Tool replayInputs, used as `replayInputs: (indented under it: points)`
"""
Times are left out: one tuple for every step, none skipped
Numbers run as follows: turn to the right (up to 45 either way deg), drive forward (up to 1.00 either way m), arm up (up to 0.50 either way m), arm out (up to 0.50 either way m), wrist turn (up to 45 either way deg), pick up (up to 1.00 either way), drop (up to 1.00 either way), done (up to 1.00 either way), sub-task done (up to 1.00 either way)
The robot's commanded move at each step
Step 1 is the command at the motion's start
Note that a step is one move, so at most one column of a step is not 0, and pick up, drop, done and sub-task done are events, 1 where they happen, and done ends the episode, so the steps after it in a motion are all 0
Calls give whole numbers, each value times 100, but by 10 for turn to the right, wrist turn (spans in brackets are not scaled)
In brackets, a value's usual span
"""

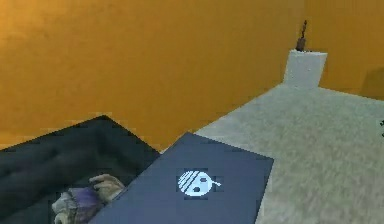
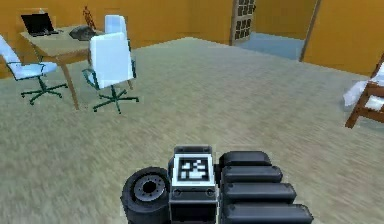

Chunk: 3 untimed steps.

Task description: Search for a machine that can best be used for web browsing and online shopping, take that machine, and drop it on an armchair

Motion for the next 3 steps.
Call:
replayInputs:
  points:
    - [30, 0, 0, 0, 0, 0, 0, 0, 0]
    - [-450, 0, 0, 0, 0, 0, 0, 0, 0]
    - [-450, 0, 0, 0, 0, 0, 0, 0, 0]
